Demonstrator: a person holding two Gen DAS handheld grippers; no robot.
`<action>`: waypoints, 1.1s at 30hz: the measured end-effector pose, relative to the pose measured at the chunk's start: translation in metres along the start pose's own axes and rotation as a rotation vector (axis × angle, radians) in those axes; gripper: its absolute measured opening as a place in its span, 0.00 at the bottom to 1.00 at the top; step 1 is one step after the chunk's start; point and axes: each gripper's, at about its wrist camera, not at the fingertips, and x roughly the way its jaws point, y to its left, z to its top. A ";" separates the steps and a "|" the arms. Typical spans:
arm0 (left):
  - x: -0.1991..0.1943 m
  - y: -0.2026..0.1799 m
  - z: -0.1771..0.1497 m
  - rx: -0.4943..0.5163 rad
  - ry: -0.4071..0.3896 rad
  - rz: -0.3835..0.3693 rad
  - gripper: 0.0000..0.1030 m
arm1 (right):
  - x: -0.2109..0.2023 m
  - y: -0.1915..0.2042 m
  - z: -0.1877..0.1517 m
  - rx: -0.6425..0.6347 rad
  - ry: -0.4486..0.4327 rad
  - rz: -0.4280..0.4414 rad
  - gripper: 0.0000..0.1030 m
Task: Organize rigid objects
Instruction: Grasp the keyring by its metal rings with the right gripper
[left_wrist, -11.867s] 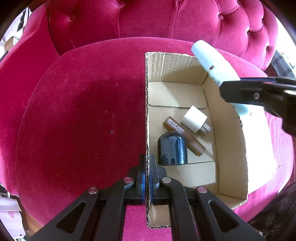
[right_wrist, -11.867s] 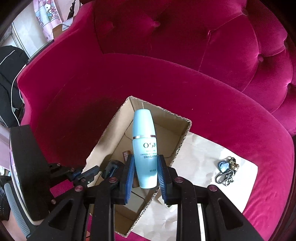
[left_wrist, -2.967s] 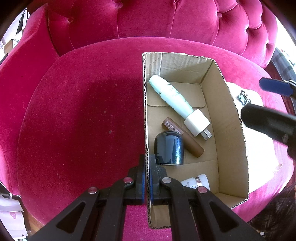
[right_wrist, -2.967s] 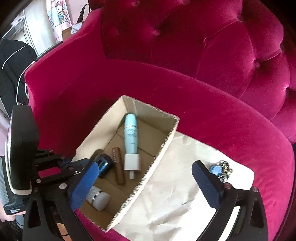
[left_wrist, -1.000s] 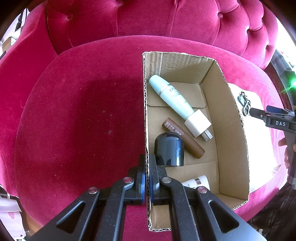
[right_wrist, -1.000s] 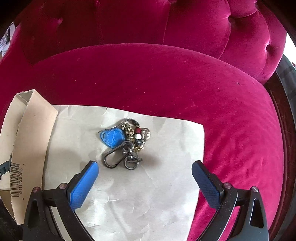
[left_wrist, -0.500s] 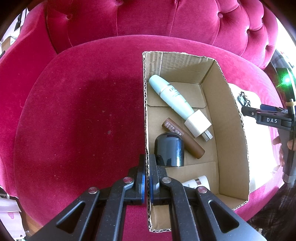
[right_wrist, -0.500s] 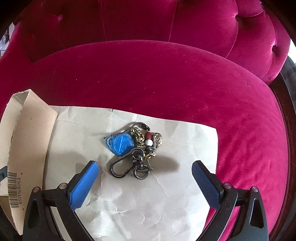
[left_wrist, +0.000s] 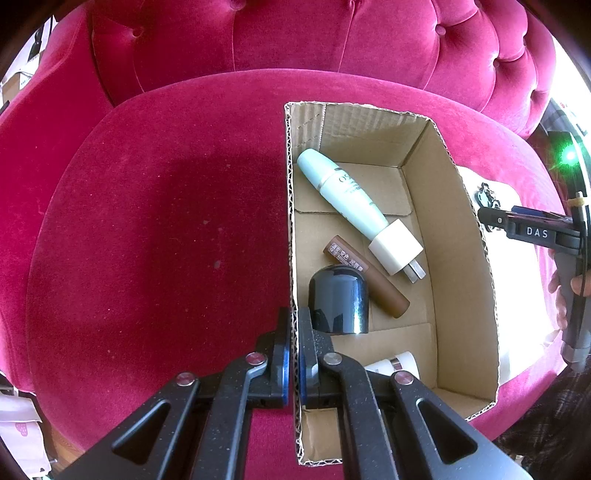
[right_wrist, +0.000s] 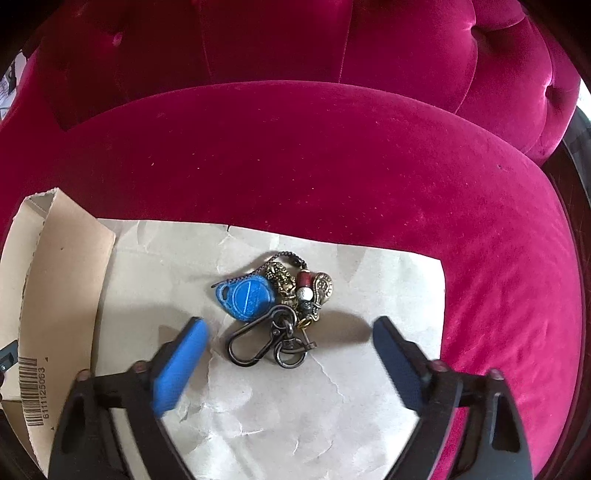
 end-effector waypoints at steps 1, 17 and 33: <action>0.000 0.000 0.000 0.000 0.000 0.000 0.03 | 0.001 0.000 0.001 0.002 0.004 0.003 0.85; 0.000 -0.002 0.002 0.002 -0.001 0.005 0.03 | -0.016 -0.003 -0.005 -0.002 0.000 0.049 0.17; -0.001 -0.006 0.002 0.004 -0.004 0.009 0.03 | -0.049 0.010 -0.016 -0.024 -0.046 0.006 0.08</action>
